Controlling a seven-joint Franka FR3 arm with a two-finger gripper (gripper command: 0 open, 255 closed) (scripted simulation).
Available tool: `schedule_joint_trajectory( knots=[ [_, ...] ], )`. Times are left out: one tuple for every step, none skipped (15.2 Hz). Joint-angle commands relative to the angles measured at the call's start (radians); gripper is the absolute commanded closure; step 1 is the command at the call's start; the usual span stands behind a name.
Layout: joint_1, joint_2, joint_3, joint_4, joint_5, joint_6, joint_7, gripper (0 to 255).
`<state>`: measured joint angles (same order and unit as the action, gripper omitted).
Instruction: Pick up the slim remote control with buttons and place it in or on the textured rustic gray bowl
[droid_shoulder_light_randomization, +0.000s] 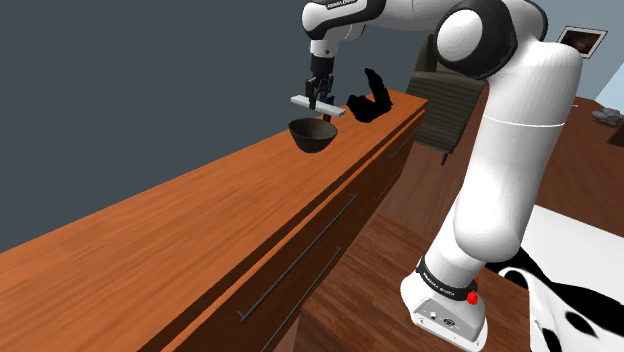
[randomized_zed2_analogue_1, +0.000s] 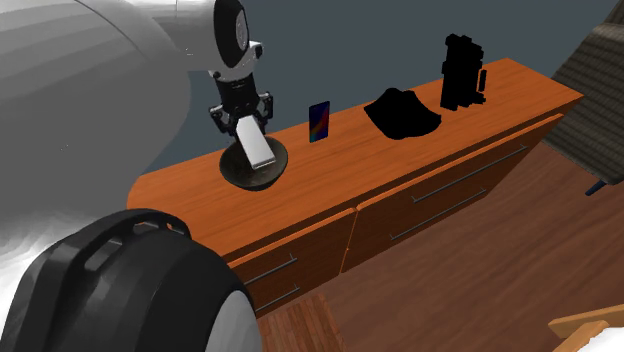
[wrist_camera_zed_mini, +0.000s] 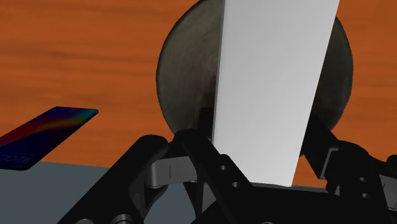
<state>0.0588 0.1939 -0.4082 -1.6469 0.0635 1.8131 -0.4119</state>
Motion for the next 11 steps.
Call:
schedule_joint_trajectory(
  knots=[
    [0.008,-0.005,0.004,-0.022,-0.003,0.018,0.014,255],
    [0.009,-0.004,0.005,-0.034,-0.002,0.031,0.014,255],
    [0.009,-0.002,0.005,-0.046,-0.001,0.044,0.014,255],
    [0.009,0.0,0.005,-0.057,0.0,0.057,0.013,255],
    [0.009,0.002,0.006,-0.068,0.001,0.07,0.013,255],
    [0.009,0.004,0.006,-0.079,0.002,0.083,0.012,255],
    [0.009,0.006,0.006,-0.089,0.003,0.095,0.011,255],
    [0.009,0.009,0.007,-0.099,0.004,0.108,0.01,255],
    [0.009,0.012,0.007,-0.109,0.006,0.121,0.01,255],
    [0.009,0.015,0.008,-0.119,0.007,0.133,0.009,255],
    [0.008,0.018,0.008,-0.129,0.009,0.146,0.008,255]
  ],
)
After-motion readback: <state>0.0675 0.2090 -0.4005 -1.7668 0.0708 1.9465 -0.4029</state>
